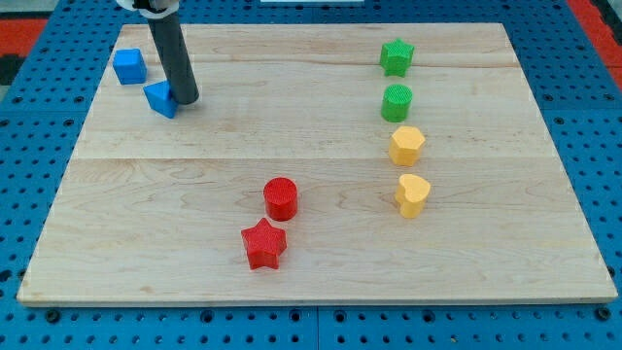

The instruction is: Move the blue triangle towards the top side

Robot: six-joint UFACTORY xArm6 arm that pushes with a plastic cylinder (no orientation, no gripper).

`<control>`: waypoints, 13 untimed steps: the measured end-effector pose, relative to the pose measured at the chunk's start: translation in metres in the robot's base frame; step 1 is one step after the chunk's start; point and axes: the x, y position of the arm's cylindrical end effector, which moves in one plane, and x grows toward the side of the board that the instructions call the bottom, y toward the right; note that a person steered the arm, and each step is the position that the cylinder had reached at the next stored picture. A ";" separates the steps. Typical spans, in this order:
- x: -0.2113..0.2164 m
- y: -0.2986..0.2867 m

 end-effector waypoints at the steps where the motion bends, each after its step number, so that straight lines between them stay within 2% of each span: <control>1: 0.025 0.002; 2: 0.020 -0.017; 3: -0.027 -0.029; 4: -0.033 -0.028; 5: 0.015 -0.072; 6: -0.004 -0.126; 7: -0.039 -0.083; 8: -0.038 -0.040; 13: -0.047 -0.013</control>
